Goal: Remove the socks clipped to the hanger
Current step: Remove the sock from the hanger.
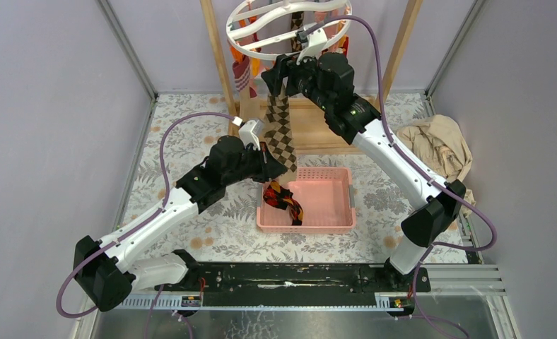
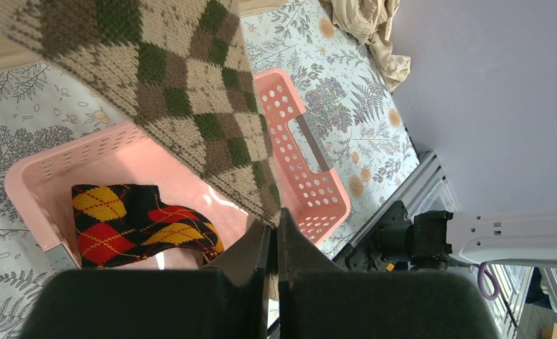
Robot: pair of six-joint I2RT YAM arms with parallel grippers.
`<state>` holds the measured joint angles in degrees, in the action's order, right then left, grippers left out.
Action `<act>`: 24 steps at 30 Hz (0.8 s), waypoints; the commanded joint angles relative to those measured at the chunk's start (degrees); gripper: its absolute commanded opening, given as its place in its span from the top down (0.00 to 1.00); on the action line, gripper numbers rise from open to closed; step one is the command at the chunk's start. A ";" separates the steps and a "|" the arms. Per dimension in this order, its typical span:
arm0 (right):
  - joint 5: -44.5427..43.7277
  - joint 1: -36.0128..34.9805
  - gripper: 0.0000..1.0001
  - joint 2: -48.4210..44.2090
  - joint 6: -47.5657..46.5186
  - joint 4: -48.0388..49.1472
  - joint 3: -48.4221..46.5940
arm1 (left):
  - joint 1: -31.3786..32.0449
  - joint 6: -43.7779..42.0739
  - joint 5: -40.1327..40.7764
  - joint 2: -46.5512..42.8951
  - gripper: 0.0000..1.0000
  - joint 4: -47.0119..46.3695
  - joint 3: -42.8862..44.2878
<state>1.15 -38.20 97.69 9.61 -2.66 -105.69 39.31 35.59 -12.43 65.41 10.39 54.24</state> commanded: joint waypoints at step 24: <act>-2.71 -0.57 0.35 -4.16 -1.61 15.13 3.91 | -0.26 -1.24 0.08 0.38 0.95 -0.42 0.87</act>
<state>-0.62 -38.37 96.27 9.15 7.25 -101.12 39.31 35.20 -12.43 65.63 10.41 54.24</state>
